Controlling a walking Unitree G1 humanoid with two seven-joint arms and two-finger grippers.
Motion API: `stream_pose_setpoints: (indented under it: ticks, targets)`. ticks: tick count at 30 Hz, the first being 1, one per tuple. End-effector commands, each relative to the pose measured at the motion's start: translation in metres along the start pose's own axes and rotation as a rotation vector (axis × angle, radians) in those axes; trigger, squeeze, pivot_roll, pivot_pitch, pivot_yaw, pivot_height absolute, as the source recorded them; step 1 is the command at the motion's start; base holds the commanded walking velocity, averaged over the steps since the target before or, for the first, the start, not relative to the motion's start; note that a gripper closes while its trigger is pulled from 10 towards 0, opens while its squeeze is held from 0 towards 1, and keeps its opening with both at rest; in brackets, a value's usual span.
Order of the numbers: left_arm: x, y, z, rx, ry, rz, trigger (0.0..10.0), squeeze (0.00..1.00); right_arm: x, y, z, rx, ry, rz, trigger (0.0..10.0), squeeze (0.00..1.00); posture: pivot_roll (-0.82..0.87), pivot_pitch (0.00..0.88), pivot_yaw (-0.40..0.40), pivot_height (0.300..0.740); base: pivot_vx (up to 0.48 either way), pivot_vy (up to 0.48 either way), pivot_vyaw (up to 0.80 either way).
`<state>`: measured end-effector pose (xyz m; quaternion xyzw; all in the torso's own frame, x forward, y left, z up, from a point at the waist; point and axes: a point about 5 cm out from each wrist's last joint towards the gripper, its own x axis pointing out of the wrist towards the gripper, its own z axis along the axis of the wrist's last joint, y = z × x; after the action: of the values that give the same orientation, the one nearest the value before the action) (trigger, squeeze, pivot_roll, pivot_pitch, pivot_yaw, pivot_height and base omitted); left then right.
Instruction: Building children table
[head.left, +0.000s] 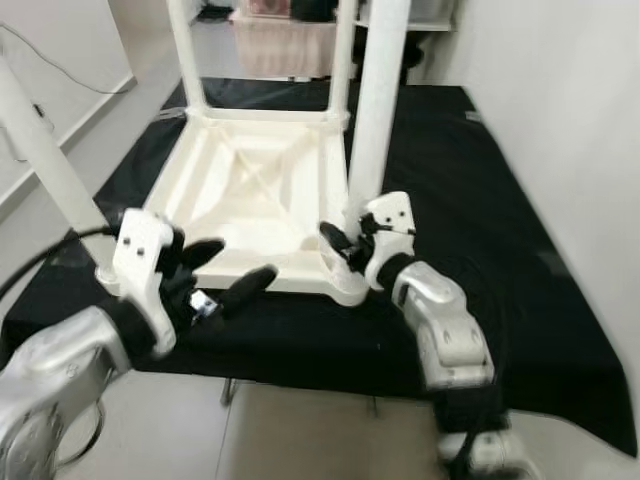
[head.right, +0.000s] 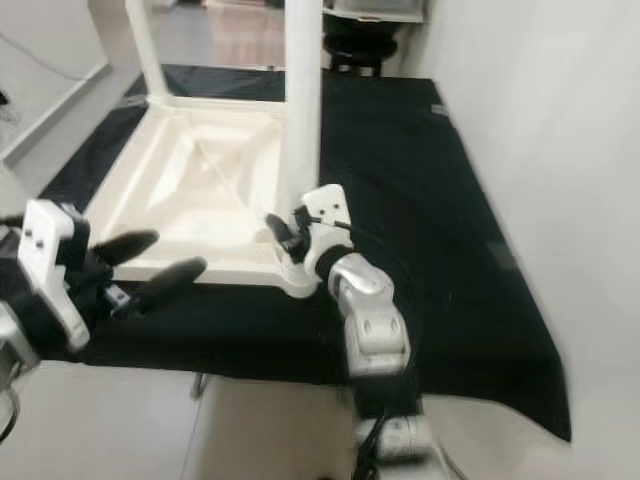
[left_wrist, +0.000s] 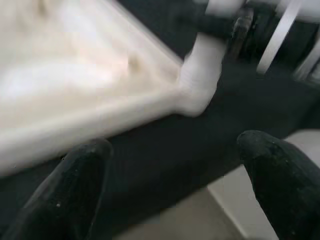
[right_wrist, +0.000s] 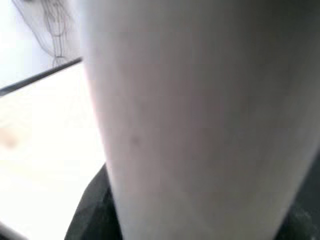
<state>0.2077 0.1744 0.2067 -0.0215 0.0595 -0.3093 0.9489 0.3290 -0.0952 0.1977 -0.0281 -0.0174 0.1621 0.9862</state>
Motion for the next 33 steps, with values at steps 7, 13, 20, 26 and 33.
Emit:
stream_pose_setpoints:
  ticks: [7,13,20,26,33]
  targets:
    - [0.008,-0.026,-0.027,0.027,0.052,-0.023,10.0,0.00,0.022,0.001,-0.017,0.032,0.168,0.105,10.0,0.04,0.06,0.245,-0.038,0.740,0.000,0.000,0.00]
    - [0.011,-0.024,-0.020,0.064,0.013,-0.003,10.0,0.00,0.031,-0.009,0.019,0.031,0.038,0.302,10.0,1.00,0.06,0.256,-0.047,0.740,0.000,0.000,0.00]
    - [0.008,-0.021,-0.014,0.125,-0.020,-0.001,10.0,0.00,0.025,-0.022,0.047,0.007,-0.094,0.719,10.0,0.00,0.07,0.269,-0.054,0.740,0.000,0.000,0.00]
    - [0.005,-0.022,-0.013,0.152,-0.050,0.030,10.0,0.00,0.027,-0.019,0.040,-0.025,-0.058,0.883,10.0,0.00,0.09,0.273,-0.060,0.740,0.000,0.000,0.00]
    - [-0.002,-0.019,-0.013,0.147,-0.098,0.128,10.0,0.00,0.038,-0.016,0.034,-0.015,0.003,0.934,4.9,0.00,0.11,0.268,-0.062,0.740,0.000,0.000,0.00]
